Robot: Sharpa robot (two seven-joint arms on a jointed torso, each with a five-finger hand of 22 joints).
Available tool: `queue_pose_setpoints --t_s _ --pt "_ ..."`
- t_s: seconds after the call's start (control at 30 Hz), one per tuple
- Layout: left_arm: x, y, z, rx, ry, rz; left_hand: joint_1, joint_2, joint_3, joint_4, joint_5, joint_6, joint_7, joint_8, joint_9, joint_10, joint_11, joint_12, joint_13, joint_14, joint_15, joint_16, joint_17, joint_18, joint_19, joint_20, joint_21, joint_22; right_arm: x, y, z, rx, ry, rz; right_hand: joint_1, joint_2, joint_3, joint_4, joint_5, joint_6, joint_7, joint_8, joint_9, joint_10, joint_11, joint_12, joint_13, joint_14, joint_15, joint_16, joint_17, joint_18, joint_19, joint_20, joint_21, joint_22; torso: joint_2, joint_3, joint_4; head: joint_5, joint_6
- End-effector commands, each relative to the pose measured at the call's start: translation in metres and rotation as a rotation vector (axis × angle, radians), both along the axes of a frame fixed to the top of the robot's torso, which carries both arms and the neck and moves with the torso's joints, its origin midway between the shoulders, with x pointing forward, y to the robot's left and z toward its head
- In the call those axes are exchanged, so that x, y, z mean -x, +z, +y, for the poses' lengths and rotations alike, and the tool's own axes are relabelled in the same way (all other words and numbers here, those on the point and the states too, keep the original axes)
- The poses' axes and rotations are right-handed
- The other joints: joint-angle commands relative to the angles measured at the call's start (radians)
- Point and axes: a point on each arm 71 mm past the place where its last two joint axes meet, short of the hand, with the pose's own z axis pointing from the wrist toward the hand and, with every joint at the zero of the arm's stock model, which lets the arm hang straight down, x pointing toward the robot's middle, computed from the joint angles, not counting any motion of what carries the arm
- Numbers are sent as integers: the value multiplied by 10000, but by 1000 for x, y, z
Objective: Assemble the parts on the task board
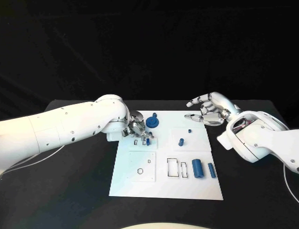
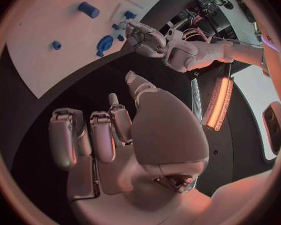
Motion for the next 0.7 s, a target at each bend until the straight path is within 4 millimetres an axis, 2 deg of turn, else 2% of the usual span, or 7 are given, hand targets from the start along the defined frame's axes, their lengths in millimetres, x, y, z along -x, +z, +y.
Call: queue_pose_setpoints --t_s 0.03,0.7 --pt "1 -1 -2 -109 -235 251 100 9 -43 -26 -10 2 -55 70 22 34 -43 0 -13 1022 -81 37 2630 -131 81 18 72 22 0 0 1 55 141 50 46 5 45 41 39 45 -14 38 -8 -56 7 -44 628 818 50 -27 1735 166 278 40 -16 1963 -6 3 7 -10 -16" --pt "3 -4 -8 45 -350 545 475 170 17 -41 -7 19 -75 86 112 54 -65 -10 17 1022 -98 37 2630 -137 87 15 93 63 -1 -1 4 100 206 128 41 29 74 68 57 53 -19 55 -11 -44 1 -31 636 819 46 -25 1740 162 289 35 -3 1972 -4 5 17 -31 -31"
